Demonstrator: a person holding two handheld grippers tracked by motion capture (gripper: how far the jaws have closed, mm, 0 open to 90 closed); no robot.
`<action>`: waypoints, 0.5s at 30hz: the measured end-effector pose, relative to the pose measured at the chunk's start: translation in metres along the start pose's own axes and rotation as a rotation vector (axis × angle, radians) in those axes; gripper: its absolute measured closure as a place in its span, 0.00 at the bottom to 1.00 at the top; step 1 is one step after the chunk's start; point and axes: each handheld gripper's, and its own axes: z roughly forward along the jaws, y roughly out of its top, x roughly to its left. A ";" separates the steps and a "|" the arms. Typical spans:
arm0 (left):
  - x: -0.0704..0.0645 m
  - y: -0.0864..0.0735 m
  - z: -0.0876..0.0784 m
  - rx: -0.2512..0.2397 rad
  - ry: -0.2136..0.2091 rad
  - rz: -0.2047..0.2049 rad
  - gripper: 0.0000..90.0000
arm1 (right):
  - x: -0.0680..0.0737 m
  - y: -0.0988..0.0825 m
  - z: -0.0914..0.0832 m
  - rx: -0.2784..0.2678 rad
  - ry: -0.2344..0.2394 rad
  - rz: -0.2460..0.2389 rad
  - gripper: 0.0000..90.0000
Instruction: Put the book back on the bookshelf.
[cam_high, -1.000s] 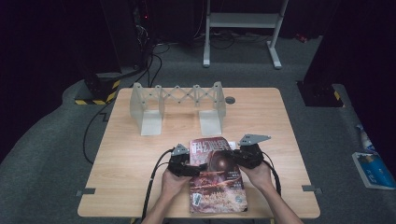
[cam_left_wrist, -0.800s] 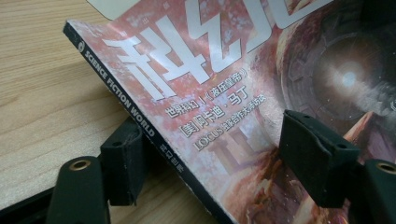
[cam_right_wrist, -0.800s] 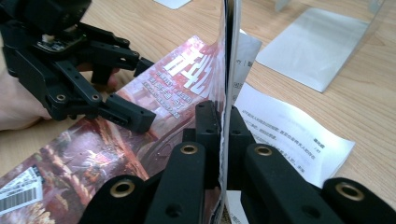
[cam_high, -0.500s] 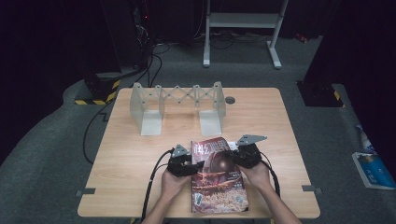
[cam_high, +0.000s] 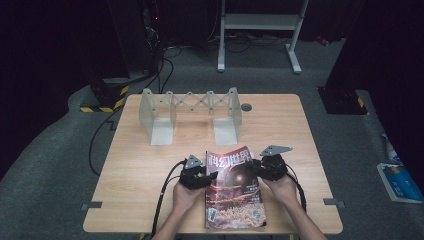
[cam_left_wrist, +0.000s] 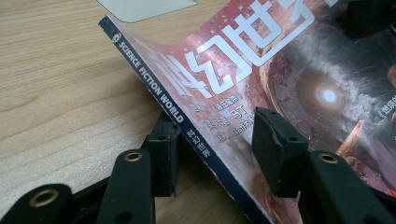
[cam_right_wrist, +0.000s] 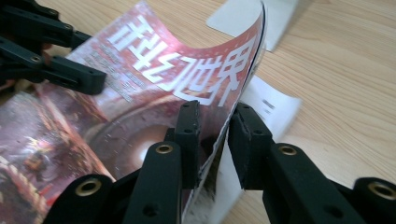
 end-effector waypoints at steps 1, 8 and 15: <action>0.000 0.000 0.000 0.000 0.000 0.000 0.60 | -0.001 -0.001 -0.001 -0.002 -0.010 0.005 0.80; 0.000 0.000 0.000 -0.001 -0.001 -0.001 0.60 | -0.012 -0.013 -0.006 0.034 -0.115 0.050 0.79; 0.000 0.000 -0.001 -0.005 -0.001 0.001 0.60 | -0.017 -0.024 0.004 0.106 -0.156 0.093 0.79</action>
